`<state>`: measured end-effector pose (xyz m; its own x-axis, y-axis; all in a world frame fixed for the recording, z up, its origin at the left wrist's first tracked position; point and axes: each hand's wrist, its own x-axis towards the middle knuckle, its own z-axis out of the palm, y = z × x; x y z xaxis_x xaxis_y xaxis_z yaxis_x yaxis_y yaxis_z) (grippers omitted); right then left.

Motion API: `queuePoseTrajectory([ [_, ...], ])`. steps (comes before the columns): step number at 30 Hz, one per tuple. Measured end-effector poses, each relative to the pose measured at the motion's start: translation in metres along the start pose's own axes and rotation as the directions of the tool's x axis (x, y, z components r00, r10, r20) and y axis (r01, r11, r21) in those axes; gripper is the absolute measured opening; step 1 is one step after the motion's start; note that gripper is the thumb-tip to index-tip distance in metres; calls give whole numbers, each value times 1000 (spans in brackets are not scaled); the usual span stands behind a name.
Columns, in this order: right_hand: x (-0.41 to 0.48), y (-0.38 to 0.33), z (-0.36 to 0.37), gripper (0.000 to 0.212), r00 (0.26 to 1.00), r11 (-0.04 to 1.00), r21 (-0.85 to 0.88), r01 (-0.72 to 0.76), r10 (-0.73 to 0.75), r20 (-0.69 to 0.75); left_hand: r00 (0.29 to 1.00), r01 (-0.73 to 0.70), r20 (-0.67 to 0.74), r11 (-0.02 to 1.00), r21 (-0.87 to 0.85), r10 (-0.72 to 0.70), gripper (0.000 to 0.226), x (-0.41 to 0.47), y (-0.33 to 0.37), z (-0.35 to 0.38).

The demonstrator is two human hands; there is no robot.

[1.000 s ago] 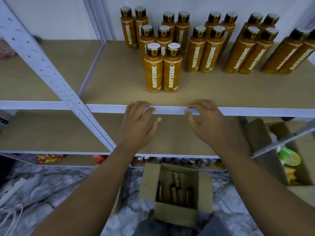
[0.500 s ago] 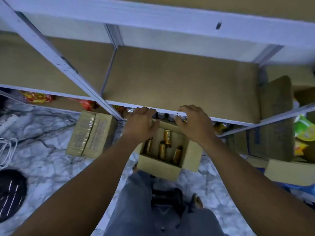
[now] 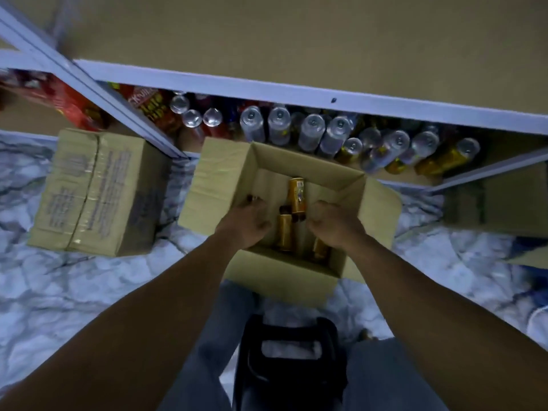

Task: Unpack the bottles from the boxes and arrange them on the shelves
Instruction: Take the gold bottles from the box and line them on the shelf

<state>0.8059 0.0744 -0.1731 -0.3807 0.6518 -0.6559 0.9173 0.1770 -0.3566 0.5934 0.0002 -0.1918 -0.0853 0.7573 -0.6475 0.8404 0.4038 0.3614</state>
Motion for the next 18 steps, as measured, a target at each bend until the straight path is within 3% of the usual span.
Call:
queuePoseTrajectory([
  [4, 62, 25, 64, 46, 997, 987, 148, -65, 68, -19, 994, 103, -9, 988, -116, -104, 72, 58, -33, 53],
  [9, 122, 44, 113, 72, 988, 922, 375, -97, 136, -80, 966, 223, -52, 921, -318, -252, 78, 111, -52, 96],
  [14, 165, 59, 135, 75, 970, 829, 545, -129, 220, -104, 960, 224, -66, 890, -397, -271, 89, 155, -58, 117],
  [18, 184, 63, 150, 79, 964, 750, 639, -174, 261, -44, 942, 214, -161, 899, -382, -293, 88, 178, -61, 126],
])
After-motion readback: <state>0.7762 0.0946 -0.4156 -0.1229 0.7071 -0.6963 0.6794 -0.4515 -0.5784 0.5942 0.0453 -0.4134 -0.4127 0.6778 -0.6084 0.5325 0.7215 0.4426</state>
